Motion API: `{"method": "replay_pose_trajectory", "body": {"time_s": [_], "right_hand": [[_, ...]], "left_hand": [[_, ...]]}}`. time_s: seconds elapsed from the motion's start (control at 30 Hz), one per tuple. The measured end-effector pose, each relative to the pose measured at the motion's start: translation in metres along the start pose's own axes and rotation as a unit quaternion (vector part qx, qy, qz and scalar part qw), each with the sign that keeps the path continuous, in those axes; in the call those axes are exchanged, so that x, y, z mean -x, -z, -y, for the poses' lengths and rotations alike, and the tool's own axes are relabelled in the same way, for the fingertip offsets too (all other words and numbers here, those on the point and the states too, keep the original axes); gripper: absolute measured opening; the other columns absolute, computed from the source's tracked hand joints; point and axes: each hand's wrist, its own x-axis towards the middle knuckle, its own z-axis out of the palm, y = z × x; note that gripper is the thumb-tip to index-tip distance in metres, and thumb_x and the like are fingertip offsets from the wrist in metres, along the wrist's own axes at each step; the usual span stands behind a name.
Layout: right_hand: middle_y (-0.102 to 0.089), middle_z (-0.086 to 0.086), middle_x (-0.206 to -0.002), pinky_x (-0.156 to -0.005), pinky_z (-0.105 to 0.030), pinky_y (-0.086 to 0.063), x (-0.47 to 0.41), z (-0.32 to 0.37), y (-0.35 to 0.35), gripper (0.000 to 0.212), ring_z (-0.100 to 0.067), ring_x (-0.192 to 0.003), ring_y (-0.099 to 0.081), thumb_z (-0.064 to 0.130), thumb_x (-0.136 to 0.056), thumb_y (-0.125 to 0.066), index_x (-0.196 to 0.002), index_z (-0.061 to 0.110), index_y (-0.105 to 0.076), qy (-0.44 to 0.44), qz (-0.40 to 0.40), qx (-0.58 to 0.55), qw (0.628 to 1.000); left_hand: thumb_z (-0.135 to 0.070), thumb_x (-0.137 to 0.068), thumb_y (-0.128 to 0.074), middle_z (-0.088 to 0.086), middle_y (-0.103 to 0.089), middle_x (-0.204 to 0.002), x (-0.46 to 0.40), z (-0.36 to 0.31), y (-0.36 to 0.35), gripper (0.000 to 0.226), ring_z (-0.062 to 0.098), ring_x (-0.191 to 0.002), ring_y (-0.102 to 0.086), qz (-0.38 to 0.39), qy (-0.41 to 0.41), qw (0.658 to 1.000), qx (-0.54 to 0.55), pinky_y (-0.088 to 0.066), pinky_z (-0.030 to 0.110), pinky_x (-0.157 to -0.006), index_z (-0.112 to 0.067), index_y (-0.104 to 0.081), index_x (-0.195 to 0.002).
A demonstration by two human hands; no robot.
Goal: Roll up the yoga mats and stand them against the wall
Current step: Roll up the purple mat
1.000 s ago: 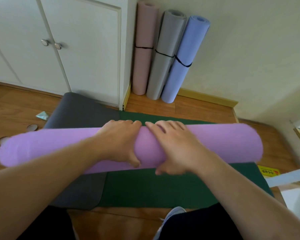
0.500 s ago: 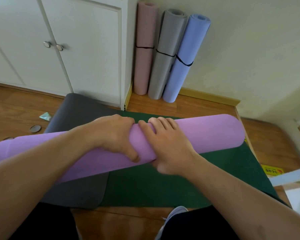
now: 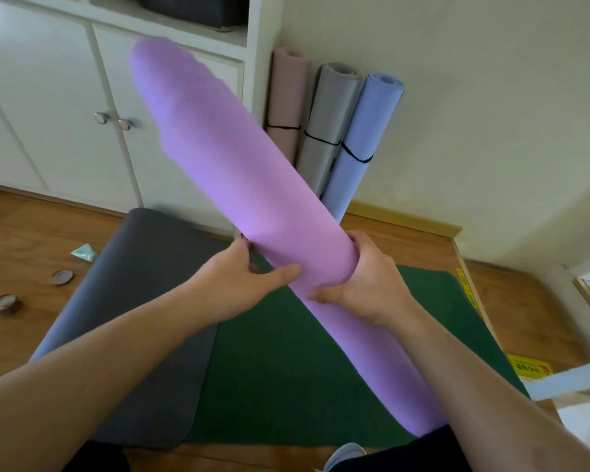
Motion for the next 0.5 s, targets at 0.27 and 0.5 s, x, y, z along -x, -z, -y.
{"method": "replay_pose_trajectory", "body": {"time_s": [0.27, 0.5], "right_hand": [[-0.062, 0.027, -0.135, -0.097, -0.038, -0.060, 0.017, 0.018, -0.036, 0.113, -0.002, -0.123, -0.063, 0.043, -0.054, -0.105, -0.145, 0.052, -0.039, 0.034, 0.069, -0.195, 0.978], [-0.060, 0.016, -0.147, -0.105, -0.036, -0.055, 0.017, 0.038, 0.006, 0.092, -0.013, -0.135, -0.059, 0.014, -0.083, -0.086, -0.155, 0.043, -0.037, 0.095, 0.117, -0.253, 0.956]], "left_hand": [[-0.036, -0.066, -0.100, -0.008, -0.076, -0.124, -0.004, -0.031, 0.029, 0.084, 0.016, -0.114, -0.073, -0.024, -0.106, 0.932, 0.346, -0.060, 0.046, -0.096, -0.027, -0.059, -0.139], [-0.031, -0.059, -0.105, -0.020, -0.071, -0.126, 0.006, -0.030, 0.020, 0.101, 0.004, -0.114, -0.069, -0.064, -0.172, 0.954, 0.238, -0.062, 0.030, -0.088, -0.040, -0.049, -0.142]]}}
